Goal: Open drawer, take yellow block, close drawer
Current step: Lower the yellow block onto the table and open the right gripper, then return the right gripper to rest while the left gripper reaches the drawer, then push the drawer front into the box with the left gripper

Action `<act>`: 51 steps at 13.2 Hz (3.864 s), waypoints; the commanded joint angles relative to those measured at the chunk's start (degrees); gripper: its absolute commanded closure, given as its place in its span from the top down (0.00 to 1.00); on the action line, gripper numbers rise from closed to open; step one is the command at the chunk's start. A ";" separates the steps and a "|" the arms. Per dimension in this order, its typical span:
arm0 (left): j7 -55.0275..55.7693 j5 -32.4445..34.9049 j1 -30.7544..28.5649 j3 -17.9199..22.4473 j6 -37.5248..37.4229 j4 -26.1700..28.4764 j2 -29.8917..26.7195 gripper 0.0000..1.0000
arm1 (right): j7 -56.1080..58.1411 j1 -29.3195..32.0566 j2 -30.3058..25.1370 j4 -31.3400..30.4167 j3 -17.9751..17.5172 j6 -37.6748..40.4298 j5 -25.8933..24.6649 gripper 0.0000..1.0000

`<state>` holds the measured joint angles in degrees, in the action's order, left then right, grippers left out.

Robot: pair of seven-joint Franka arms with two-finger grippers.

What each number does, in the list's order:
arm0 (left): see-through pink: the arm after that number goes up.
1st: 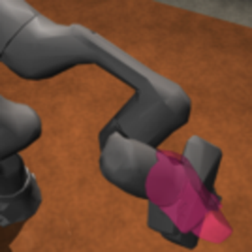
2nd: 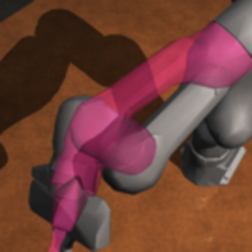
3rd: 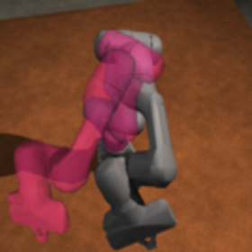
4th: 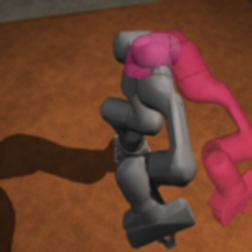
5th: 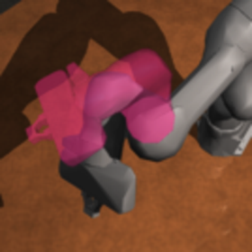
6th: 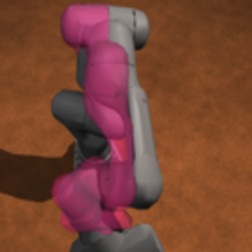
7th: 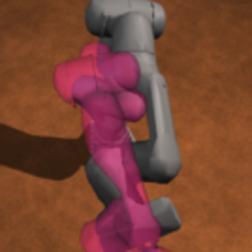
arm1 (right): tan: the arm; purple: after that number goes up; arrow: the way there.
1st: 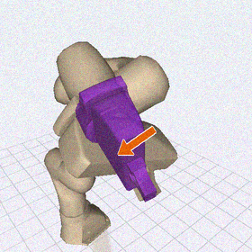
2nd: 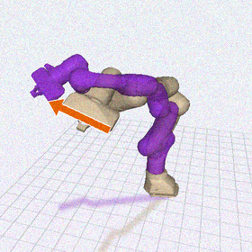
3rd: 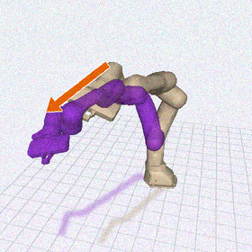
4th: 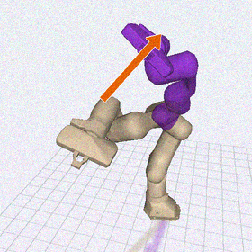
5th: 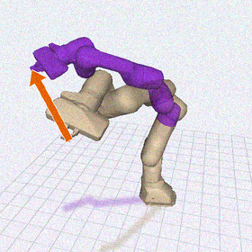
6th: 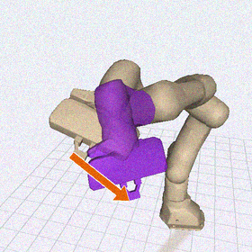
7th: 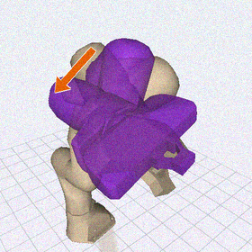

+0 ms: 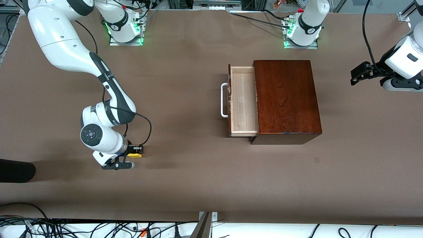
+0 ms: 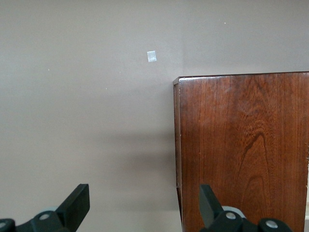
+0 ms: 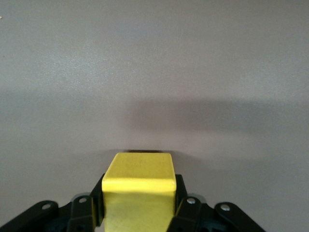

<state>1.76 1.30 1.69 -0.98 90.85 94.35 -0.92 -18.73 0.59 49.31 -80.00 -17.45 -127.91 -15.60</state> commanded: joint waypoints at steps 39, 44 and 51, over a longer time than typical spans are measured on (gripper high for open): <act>-44.74 16.36 19.40 -28.12 41.34 0.48 35.37 1.00 | 13.98 -3.14 -52.30 -17.21 20.17 38.09 12.26 1.00; -46.23 18.73 18.17 -28.20 37.85 3.91 35.02 1.00 | 15.30 -3.06 -51.51 -16.16 20.79 38.09 12.61 1.00; -52.54 18.73 14.32 -28.20 26.76 2.25 32.65 1.00 | 14.16 -3.14 -50.19 -15.63 20.61 37.30 12.87 1.00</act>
<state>-46.91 18.64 18.77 -29.06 120.85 95.52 34.53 -3.88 -1.94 -1.84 -97.12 2.58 -90.93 -3.92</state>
